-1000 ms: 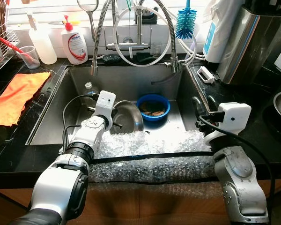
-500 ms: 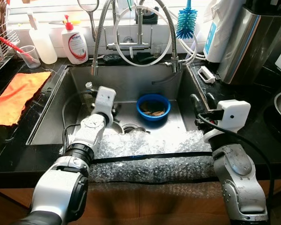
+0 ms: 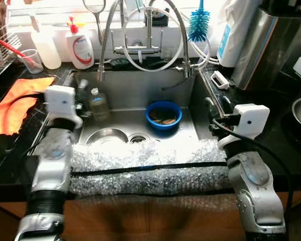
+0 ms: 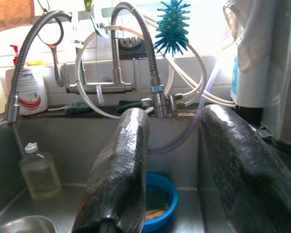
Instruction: Kitchen organization
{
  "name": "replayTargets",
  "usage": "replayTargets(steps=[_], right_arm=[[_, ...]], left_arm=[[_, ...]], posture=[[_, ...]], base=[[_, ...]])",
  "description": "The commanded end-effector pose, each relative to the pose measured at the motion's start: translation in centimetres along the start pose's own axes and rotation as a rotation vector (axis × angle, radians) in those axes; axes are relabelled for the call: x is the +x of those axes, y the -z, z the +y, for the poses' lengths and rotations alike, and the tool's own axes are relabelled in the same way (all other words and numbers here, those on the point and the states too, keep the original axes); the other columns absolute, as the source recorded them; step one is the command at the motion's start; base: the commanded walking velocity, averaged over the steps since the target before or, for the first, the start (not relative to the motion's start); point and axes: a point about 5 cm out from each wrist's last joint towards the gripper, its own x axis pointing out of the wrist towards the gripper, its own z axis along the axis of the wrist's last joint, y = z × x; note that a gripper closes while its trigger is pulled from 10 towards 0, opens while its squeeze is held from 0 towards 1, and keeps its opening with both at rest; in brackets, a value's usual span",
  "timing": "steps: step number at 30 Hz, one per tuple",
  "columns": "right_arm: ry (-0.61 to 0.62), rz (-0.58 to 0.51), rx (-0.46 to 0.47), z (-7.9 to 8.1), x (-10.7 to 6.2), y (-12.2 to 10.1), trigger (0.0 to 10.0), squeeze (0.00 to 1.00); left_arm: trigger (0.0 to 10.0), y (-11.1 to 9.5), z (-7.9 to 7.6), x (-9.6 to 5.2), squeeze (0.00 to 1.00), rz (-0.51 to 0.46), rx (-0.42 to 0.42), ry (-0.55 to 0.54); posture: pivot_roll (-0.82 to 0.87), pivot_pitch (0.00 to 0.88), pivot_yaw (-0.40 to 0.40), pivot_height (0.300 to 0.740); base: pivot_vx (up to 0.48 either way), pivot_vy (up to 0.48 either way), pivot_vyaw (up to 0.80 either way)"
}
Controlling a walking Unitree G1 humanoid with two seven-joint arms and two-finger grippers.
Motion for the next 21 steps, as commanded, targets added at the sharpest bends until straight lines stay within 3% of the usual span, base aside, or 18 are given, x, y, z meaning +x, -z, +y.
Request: replayTargets(steps=[1,7,12,21], right_arm=[[-0.001,-0.003,0.009,-0.2,0.2,0.1,10.0,0.0],[-0.008,0.004,-0.002,-0.4,0.1,0.4,10.0,0.0],[-0.002,0.009,-0.007,-0.8,-0.1,0.6,10.0,0.0],[0.0,0.006,-0.015,-0.9,0.0,0.4,10.0,0.0]], left_arm=[[10.0,0.3,0.0,-0.6,0.0,0.029,0.013,0.021],[10.0,0.4,0.7,-4.1,0.0,0.09,0.068,0.059],[10.0,0.2,1.1,-5.5,0.0,0.12,0.078,0.056],[10.0,0.3,0.3,-5.5,0.0,0.151,0.031,0.025]], posture=[[-0.05,0.0,0.02,0.74],[-0.04,0.0,0.016,0.74],[-0.04,0.0,0.012,0.74],[-0.05,0.0,-0.002,0.74]], base=[[0.0,0.0,0.0],[0.0,0.0,0.0],[0.0,0.0,0.0],[0.0,0.0,0.0]])
